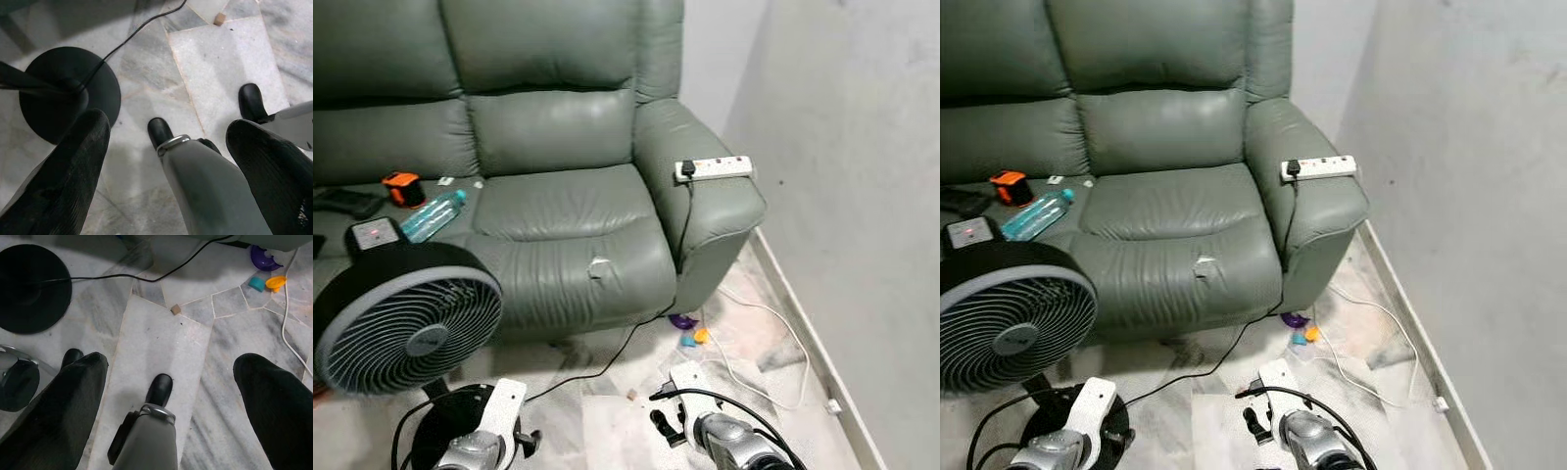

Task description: Hang keys on a hook

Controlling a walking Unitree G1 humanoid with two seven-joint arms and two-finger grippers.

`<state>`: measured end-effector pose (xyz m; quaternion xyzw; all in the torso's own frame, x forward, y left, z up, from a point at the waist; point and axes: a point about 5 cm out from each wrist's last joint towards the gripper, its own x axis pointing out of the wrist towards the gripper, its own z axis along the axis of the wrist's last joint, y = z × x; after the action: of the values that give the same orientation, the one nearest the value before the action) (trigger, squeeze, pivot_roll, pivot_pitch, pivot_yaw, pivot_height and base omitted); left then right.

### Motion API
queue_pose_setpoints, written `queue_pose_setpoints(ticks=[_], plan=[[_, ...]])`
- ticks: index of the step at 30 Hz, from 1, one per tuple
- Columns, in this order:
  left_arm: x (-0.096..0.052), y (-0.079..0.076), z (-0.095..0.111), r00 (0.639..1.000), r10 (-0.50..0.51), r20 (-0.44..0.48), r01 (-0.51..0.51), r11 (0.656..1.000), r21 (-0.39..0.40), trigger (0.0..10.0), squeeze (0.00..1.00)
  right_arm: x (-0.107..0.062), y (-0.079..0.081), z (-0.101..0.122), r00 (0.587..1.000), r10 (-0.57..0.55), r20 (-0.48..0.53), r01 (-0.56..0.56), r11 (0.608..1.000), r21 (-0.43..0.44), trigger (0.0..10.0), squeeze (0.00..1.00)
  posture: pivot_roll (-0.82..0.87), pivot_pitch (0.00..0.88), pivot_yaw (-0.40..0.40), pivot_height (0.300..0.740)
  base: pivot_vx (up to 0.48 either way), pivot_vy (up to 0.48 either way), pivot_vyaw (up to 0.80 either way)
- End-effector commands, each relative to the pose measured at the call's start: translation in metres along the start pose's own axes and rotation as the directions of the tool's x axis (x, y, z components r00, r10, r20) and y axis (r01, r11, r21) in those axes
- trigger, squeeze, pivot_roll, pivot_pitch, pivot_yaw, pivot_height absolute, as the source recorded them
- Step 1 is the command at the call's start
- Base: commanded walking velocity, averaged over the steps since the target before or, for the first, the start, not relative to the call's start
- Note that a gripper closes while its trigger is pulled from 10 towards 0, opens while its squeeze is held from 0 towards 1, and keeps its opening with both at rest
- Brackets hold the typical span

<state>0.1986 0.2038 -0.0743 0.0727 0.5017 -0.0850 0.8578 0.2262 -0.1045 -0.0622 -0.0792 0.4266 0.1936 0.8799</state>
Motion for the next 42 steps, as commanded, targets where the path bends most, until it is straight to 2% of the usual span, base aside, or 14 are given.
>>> queue_pose_setpoints(ticks=[1, 13, 19, 42], plan=[[-0.0004, 0.0011, -0.003, 1.0, 0.005, -0.008, -0.005, 1.0, 0.009, 10.0, 0.0, -0.0003, -0.0004, -0.0028, 1.0, 0.002, -0.015, -0.002, 1.0, 0.008, 10.0, 0.0, 0.09, 0.1, -0.04, 0.74, 0.0, 0.0, -0.76], [-0.0004, 0.0001, -0.0033, 1.0, -0.006, -0.003, 0.006, 1.0, 0.014, 10.0, 0.0, -0.0011, -0.0017, -0.0068, 0.999, 0.011, -0.03, -0.01, 1.0, 0.019, 10.0, 0.0, 0.07, 0.114, -0.045, 0.74, 0.0, 0.0, -0.76], [-0.0001, -0.0014, -0.0046, 1.0, -0.005, -0.002, 0.005, 1.0, -0.002, 10.0, 0.0, -0.0013, -0.003, -0.006, 0.999, 0.014, -0.03, -0.014, 1.0, -0.004, 10.0, 0.0, 0.06, 0.118, -0.049, 0.74, 0.0, 0.0, -0.76], [0.0003, -0.0024, -0.0035, 1.0, 0.005, -0.007, -0.005, 0.999, 0.041, 10.0, 0.0, -0.0021, -0.006, -0.0069, 0.999, 0.021, -0.037, -0.022, 1.0, -0.017, 10.0, 0.0, 0.05, 0.108, -0.061, 0.74, 0.0, 0.0, -0.76]])
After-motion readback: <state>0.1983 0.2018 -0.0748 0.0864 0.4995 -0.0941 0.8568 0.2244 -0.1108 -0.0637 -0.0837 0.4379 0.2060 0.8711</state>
